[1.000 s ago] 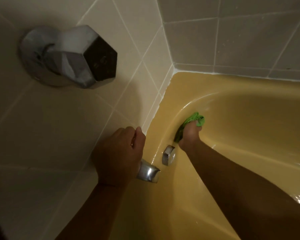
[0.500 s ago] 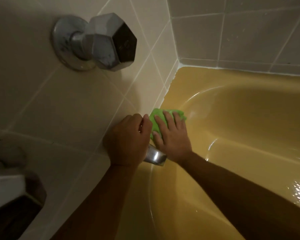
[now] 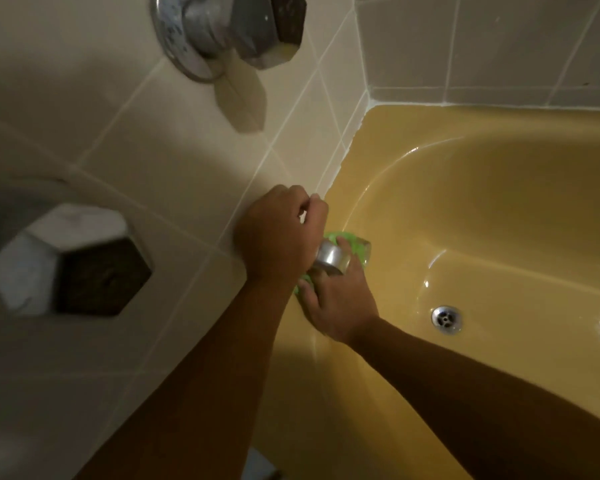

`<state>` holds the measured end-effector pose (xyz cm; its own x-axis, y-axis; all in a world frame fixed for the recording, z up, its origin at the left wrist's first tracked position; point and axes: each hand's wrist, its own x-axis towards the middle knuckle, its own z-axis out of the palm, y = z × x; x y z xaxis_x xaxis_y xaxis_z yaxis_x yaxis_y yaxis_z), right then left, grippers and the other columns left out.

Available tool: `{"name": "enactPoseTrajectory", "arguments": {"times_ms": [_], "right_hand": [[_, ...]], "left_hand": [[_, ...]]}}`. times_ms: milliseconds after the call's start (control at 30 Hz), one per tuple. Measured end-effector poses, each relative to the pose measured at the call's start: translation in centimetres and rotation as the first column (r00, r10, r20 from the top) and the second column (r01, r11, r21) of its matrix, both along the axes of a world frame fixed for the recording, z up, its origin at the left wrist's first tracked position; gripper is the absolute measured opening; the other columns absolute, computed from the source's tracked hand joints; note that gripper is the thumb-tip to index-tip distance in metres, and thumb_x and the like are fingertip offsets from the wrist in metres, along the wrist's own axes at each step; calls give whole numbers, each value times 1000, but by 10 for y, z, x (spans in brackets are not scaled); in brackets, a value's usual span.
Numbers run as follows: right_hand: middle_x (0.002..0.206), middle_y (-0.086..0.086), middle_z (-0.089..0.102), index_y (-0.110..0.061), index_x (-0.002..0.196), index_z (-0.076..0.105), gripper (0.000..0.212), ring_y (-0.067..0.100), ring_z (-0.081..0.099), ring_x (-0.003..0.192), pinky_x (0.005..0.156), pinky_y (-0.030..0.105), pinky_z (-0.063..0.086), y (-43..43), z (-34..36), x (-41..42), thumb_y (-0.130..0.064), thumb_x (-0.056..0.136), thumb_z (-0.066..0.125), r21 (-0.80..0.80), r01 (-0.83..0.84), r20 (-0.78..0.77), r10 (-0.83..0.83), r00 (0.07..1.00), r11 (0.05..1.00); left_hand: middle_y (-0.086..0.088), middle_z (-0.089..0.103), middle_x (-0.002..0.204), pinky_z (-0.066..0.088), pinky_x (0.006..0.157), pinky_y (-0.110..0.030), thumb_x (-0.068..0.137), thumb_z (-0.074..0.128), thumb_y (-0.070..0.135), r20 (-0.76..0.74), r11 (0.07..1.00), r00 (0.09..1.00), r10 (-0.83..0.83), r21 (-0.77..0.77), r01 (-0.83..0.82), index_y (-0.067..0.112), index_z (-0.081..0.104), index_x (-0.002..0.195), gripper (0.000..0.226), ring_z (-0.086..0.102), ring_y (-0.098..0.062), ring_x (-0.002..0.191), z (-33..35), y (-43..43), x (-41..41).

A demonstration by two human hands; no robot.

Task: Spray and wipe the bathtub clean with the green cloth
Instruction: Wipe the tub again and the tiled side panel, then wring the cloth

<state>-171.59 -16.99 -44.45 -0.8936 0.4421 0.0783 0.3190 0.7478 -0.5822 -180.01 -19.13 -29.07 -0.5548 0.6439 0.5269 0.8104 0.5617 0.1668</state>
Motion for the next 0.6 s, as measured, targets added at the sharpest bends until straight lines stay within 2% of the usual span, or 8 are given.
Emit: {"name": "enactPoseTrajectory", "arguments": {"times_ms": [100, 167, 233, 300, 367, 467, 533, 600], "right_hand": [[161, 8, 38, -29, 158, 35, 57, 37, 27, 151, 122, 58, 22, -32, 11, 19, -52, 107, 28, -7, -8, 20, 8, 1000, 1000], [164, 12, 33, -25, 157, 36, 57, 41, 21, 154, 124, 59, 21, -47, 17, 30, -51, 107, 30, -4, -35, 14, 35, 999, 999], [166, 13, 29, -24, 158, 35, 58, 43, 15, 155, 124, 60, 19, -63, 20, 38, -50, 106, 32, 17, -68, 38, 67, 997, 998], [165, 13, 30, -24, 158, 35, 59, 44, 16, 155, 124, 61, 19, -74, 23, 42, -50, 105, 35, 17, -76, 63, 75, 995, 997], [165, 13, 32, -25, 158, 37, 60, 43, 20, 154, 123, 59, 19, -87, 26, 46, -50, 103, 36, 40, -74, 85, 71, 994, 996], [159, 13, 41, -24, 153, 44, 58, 43, 29, 149, 121, 59, 22, -108, 30, 52, -51, 101, 38, 77, -63, 86, 56, 995, 995], [156, 13, 44, -23, 150, 47, 57, 42, 33, 146, 121, 60, 22, -125, 33, 56, -51, 101, 38, 101, -58, 88, 50, 995, 993], [156, 12, 44, -24, 152, 44, 58, 40, 33, 147, 122, 61, 17, -145, 35, 62, -51, 103, 34, 124, -72, 98, 60, 993, 990]], "left_hand": [[0, 58, 75, 21, 58, -26, 89, 64, 28, 77, 1000, 997, 9, -5, -8, 16, 68, 75, 19, 42, -12, 65, 0, -6, 5], [-3, 62, 81, 24, 58, -26, 88, 64, 25, 97, 999, 995, -34, -3, 34, 13, 70, 79, 16, 43, -12, 72, -3, -14, 9], [-4, 65, 83, 35, 63, -33, 92, 65, 23, 81, 992, 989, -126, 30, 123, 11, 69, 80, 18, 46, -16, 78, -8, -24, 11], [-5, 69, 93, 45, 79, -40, 98, 63, 27, 69, 978, 976, -207, 30, 205, 10, 73, 85, 23, 53, -24, 91, -14, -34, 13], [-5, 69, 117, 45, 99, -45, 104, 54, 33, 114, 973, 969, -219, -53, 226, 14, 77, 100, 30, 53, -29, 116, -15, -43, 12], [-5, 45, 158, 32, 120, -50, 107, 44, 40, 235, 949, 946, -222, -170, 265, 20, 68, 134, 41, 26, -34, 151, -10, -61, 15], [-2, 23, 171, 29, 123, -52, 107, 44, 38, 321, 919, 912, -256, -212, 333, 23, 52, 151, 47, 8, -32, 159, -6, -82, 22], [2, 11, 174, 28, 125, -47, 109, 45, 32, 431, 896, 864, -262, -225, 383, 26, 40, 159, 50, 0, -23, 161, -5, -110, 33]]}}
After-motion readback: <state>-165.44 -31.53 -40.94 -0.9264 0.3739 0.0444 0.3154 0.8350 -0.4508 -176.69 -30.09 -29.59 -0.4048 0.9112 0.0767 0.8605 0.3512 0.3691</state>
